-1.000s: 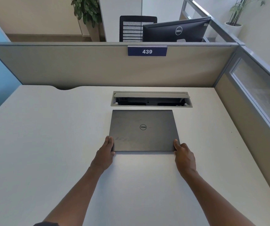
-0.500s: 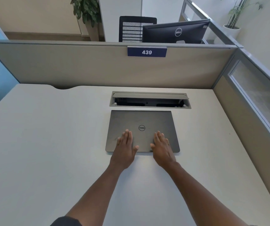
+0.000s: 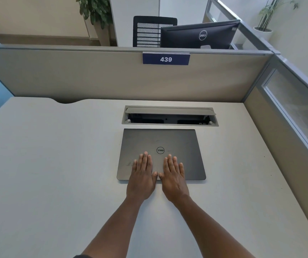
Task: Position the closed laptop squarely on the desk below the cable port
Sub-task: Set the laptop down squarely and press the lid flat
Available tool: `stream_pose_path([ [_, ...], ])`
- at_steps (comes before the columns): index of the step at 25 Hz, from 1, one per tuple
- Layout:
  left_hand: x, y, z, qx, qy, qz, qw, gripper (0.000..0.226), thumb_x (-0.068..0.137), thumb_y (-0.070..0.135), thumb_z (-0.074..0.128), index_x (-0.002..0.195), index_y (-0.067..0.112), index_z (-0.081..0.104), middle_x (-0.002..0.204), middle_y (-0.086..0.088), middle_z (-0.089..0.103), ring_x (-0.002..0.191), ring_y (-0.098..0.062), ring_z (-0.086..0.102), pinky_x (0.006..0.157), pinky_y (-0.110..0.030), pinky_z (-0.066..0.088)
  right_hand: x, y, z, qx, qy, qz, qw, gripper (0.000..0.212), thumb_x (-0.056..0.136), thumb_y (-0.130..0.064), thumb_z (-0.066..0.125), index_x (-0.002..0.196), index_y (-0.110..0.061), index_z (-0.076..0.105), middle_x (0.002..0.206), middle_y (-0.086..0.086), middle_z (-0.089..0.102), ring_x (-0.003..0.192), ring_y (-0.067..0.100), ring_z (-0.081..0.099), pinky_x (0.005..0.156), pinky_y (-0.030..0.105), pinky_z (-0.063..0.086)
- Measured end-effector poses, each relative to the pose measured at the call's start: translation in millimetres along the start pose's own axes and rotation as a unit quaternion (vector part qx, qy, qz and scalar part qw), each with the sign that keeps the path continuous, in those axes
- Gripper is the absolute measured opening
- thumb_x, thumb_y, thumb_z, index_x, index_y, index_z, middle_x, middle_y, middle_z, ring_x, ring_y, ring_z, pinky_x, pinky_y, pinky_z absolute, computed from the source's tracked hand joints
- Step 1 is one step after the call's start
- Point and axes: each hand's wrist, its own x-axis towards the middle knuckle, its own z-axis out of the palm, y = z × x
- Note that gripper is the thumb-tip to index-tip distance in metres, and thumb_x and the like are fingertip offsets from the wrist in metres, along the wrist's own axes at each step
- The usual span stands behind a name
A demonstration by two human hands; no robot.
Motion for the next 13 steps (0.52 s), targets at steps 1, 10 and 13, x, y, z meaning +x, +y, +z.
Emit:
stream_pose_path([
  [1, 0.0, -0.1, 1.1, 0.002, 0.003, -0.003, 1.0, 0.068, 0.1, 0.043, 0.01, 0.157, 0.008, 0.004, 0.167, -0.011, 0.0, 0.155, -0.027, -0.003, 0.125, -0.043, 0.0, 0.2, -0.1, 1.0, -0.004, 0.003, 0.001, 1.0, 0.063, 0.107, -0.037, 0.017, 0.159, -0.01, -0.005, 0.168, 0.007, -0.013, 0.15, 0.02, -0.024, 0.122, 0.038, -0.017],
  [10, 1.1, 1.1, -0.4, 0.001, -0.003, -0.006, 1.0, 0.067, 0.1, 0.043, 0.012, 0.158, 0.009, 0.003, 0.167, -0.011, -0.002, 0.155, -0.027, -0.005, 0.126, -0.043, 0.0, 0.2, 0.2, 1.5, -0.019, 0.002, 0.006, 1.0, 0.061, 0.107, -0.034, 0.016, 0.159, -0.01, -0.006, 0.168, 0.007, -0.013, 0.153, 0.022, -0.02, 0.125, 0.042, -0.012],
  [13, -0.7, 2.0, -4.9, -0.005, -0.016, -0.008, 1.0, 0.067, 0.101, 0.042, 0.014, 0.157, 0.008, 0.001, 0.167, -0.012, -0.005, 0.155, -0.027, -0.007, 0.126, -0.043, -0.001, -0.9, -2.0, -1.1, -0.005, -0.01, 0.012, 1.0, 0.062, 0.107, -0.035, 0.017, 0.158, -0.01, -0.007, 0.168, 0.008, -0.014, 0.153, 0.023, -0.02, 0.125, 0.041, -0.013],
])
